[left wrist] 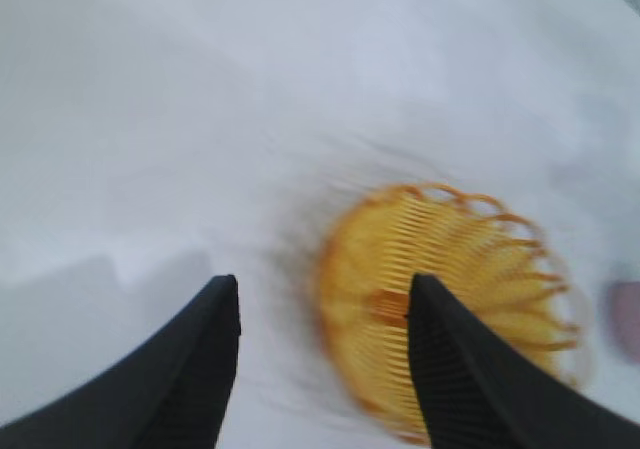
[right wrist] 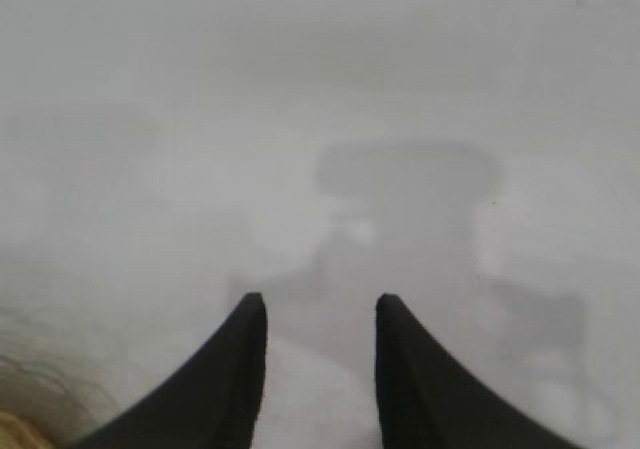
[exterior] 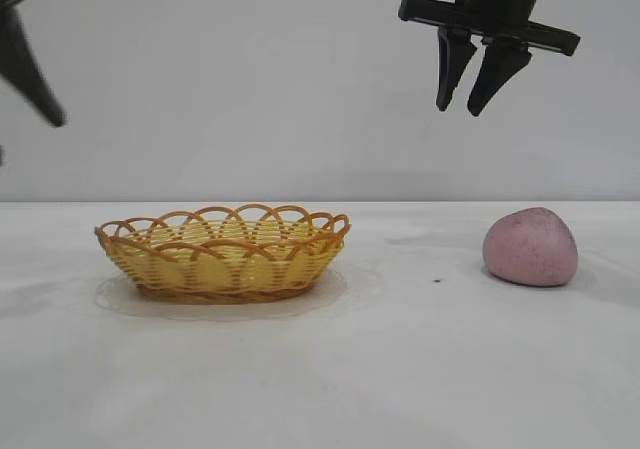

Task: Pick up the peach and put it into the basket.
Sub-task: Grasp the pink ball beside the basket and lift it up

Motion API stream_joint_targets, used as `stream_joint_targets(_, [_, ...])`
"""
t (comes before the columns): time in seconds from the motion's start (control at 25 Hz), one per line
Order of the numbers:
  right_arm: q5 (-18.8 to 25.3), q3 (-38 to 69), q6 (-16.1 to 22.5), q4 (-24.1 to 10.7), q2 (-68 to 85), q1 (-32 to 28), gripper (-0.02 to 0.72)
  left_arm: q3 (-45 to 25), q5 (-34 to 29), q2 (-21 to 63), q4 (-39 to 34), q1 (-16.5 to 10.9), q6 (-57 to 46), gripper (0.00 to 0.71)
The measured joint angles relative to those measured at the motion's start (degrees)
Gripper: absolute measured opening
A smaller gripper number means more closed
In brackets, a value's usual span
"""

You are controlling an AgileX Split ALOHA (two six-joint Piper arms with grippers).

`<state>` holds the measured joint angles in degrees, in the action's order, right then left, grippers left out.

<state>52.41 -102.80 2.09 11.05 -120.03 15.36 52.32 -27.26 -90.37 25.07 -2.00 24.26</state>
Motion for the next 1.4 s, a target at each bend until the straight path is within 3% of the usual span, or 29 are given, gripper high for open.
stream_joint_targets(0.12, [0.2,0.0,0.0,0.0,0.0,0.0,0.211,7.4,-5.4,0.1,-13.6,0.0,-13.2,0.335])
stream_joint_targets(0.24, [0.5,0.0,0.0,0.0,0.0,0.0,0.211,8.2,-7.2,5.2,-17.3,0.1,-16.8,0.335])
stream_joint_targets(0.48, [0.4,0.0,0.0,0.0,0.0,0.0,0.211,-0.9,-11.0,24.5,-20.2,0.7,-20.3,0.335])
stream_joint_targets(0.72, [0.6,0.0,0.0,0.0,-2.0,0.0,0.211,-15.2,-19.8,41.4,-23.0,0.8,-22.5,0.335])
stream_joint_targets(0.88, [1.1,0.0,0.0,0.0,-3.0,0.0,0.211,-20.8,-26.8,51.3,-23.2,0.8,-22.6,0.335])
stream_joint_targets(1.12, [1.8,0.0,0.0,-0.1,-3.0,0.0,0.211,-23.7,-35.4,65.5,-25.8,0.8,-23.9,0.335])
stream_joint_targets(1.4, [5.0,0.0,0.0,-3.1,-3.0,0.0,0.211,-24.1,-36.7,82.1,-25.1,0.8,-24.2,0.335])
